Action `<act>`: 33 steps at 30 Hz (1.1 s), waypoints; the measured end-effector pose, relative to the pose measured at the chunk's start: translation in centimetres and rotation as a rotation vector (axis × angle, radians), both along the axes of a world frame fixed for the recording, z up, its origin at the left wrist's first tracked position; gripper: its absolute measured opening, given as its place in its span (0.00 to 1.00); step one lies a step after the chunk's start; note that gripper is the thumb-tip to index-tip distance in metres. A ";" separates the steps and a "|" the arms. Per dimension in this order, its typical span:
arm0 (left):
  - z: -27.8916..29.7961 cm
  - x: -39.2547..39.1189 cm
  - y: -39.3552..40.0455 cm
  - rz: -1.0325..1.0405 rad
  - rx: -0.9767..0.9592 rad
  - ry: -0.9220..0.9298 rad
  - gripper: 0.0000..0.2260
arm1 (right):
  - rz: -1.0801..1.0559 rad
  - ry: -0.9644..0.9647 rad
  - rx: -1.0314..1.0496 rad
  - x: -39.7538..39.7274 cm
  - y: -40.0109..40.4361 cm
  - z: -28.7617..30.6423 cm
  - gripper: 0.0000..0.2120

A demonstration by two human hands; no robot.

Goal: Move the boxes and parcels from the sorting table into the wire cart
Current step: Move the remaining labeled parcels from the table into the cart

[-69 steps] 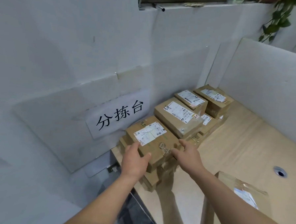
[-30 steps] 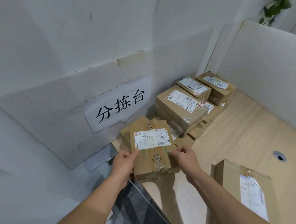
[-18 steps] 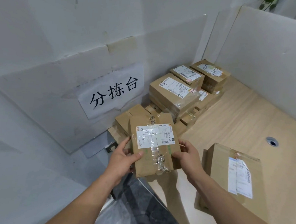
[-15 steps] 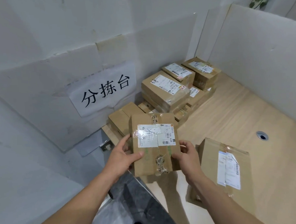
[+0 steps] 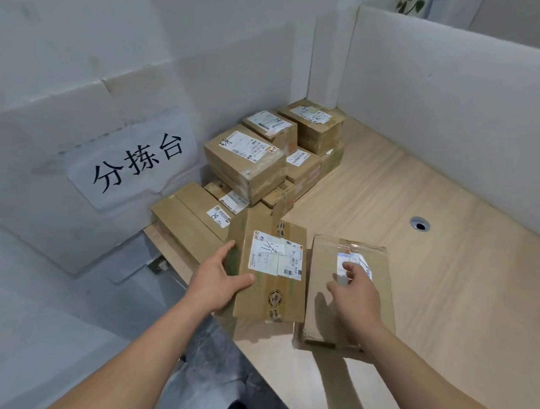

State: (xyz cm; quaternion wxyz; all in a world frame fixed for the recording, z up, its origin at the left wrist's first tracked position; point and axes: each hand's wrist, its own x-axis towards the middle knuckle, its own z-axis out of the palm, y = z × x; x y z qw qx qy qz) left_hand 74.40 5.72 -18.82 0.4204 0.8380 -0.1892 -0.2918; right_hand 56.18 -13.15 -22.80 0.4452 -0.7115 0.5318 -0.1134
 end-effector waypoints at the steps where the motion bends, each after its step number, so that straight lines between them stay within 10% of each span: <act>1: -0.1 -0.2 -0.4 -0.024 0.026 -0.018 0.43 | -0.007 0.026 -0.035 -0.7 -0.5 -0.3 0.28; 9: -2.2 0.2 -2.5 -0.108 0.103 0.050 0.42 | -0.183 0.261 0.014 -5.0 -3.9 -1.6 0.22; 16: -4.1 1.4 -2.9 -0.061 0.097 0.285 0.40 | -0.400 0.065 0.270 -7.1 -5.2 -2.6 0.10; 23: -5.2 3.5 -1.3 -0.039 0.105 0.404 0.36 | -0.356 -0.202 0.616 -8.9 -5.7 -5.6 0.36; 27: -5.5 4.5 -0.3 -0.026 0.128 0.418 0.36 | -0.355 -0.327 0.620 -7.9 -4.9 -3.8 0.04; 33: -4.9 4.8 0.9 -0.030 0.056 0.416 0.35 | -0.296 -0.383 0.580 -8.2 -5.6 -3.3 0.08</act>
